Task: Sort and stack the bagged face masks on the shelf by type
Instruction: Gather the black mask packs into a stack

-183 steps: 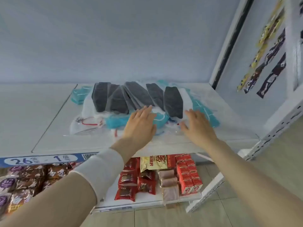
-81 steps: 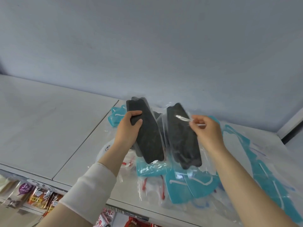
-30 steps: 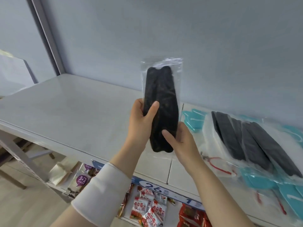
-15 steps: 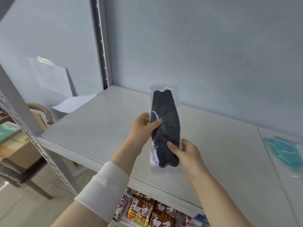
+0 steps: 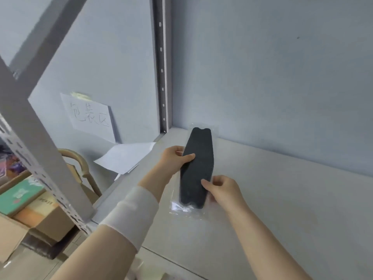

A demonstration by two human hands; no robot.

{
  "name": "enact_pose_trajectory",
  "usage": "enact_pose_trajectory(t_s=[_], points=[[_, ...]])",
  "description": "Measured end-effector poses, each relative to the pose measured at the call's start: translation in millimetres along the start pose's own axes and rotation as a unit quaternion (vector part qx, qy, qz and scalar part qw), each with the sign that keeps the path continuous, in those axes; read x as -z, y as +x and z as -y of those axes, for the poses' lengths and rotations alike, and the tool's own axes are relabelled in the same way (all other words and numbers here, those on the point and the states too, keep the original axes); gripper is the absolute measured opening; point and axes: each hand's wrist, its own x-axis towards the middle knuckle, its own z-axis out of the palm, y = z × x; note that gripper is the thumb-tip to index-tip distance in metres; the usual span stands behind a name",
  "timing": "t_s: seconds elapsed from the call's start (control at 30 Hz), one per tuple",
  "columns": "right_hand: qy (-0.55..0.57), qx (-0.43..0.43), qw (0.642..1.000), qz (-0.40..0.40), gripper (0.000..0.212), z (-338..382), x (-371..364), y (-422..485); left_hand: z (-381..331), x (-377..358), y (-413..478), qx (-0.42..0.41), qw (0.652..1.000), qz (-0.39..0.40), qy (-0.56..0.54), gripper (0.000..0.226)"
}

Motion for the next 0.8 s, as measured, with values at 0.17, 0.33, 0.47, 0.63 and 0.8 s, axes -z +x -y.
enact_pose_trajectory(t_s=[0.17, 0.33, 0.47, 0.63, 0.8], points=[[-0.149, 0.015, 0.987, -0.061, 0.026, 32, -47, 42, -7, 33, 61, 0.0, 0.988, -0.031, 0.154, 0.037], [-0.236, -0.035, 0.966, -0.102, 0.038, 39, -73, 65, -2, 41, 92, -0.008, 0.972, -0.014, 0.233, 0.026], [-0.265, -0.064, 0.952, -0.137, 0.034, 34, -73, 67, 6, 29, 98, -0.001, 0.959, -0.001, 0.284, 0.039], [-0.303, -0.043, 0.939, -0.158, 0.03, 40, -80, 68, 6, 30, 101, -0.023, 0.943, -0.026, 0.33, 0.045], [-0.311, -0.024, 0.936, -0.162, 0.043, 47, -84, 67, 0, 35, 98, -0.031, 0.9, -0.047, 0.432, 0.035]])
